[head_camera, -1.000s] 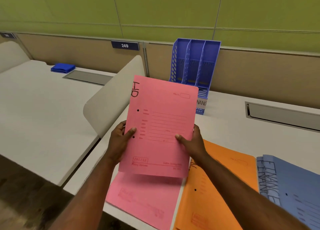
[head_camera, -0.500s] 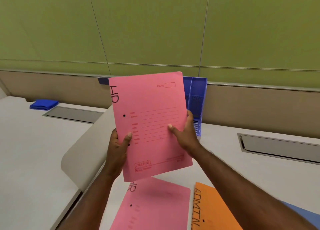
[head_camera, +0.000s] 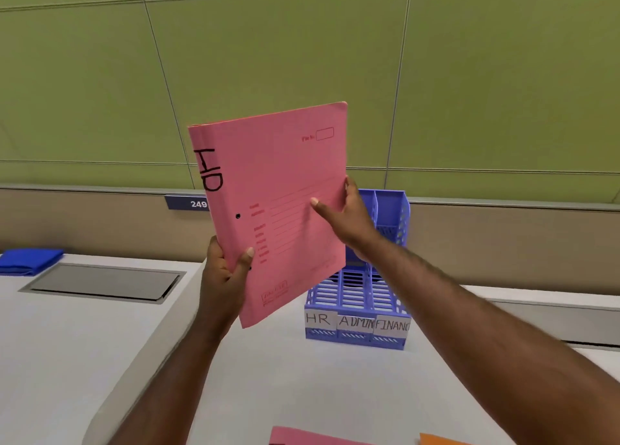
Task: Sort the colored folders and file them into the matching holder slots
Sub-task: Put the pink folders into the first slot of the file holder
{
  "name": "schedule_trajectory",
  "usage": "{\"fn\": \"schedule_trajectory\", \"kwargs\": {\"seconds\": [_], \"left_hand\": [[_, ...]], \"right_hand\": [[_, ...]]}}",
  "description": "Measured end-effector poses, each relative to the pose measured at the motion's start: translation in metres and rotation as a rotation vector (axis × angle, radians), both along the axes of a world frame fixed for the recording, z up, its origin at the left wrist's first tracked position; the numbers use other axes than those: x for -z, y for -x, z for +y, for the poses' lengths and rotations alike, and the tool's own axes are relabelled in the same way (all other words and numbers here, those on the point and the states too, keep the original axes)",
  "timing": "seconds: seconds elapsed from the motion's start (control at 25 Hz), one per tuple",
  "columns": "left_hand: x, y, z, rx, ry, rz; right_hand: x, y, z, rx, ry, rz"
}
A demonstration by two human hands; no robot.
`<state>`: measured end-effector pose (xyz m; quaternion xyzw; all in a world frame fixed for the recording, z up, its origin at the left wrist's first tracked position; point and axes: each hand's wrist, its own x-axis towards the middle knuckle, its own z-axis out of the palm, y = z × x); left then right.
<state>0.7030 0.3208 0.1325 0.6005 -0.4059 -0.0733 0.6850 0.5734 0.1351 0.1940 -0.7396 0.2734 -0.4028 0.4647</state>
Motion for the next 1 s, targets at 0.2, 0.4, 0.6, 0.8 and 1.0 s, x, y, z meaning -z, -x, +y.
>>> {"fn": "schedule_trajectory", "kwargs": {"seconds": [0.2, 0.4, 0.6, 0.8, 1.0], "left_hand": [[0.010, -0.010, -0.031, -0.094, 0.072, -0.079], [0.020, -0.013, -0.073, -0.151, 0.136, -0.059], [0.029, -0.003, -0.117, -0.137, 0.181, -0.008], [0.046, 0.006, -0.152, -0.033, 0.189, 0.060], [0.067, 0.012, -0.171, 0.062, 0.148, 0.148]], "right_hand": [[-0.019, -0.035, -0.026, -0.123, -0.073, 0.002], [-0.035, -0.053, -0.053, -0.138, -0.014, 0.075], [-0.040, -0.060, -0.075, -0.192, -0.003, 0.139], [-0.028, -0.059, -0.092, -0.174, 0.001, 0.161], [-0.010, -0.053, -0.100, -0.155, 0.046, 0.158]]}}
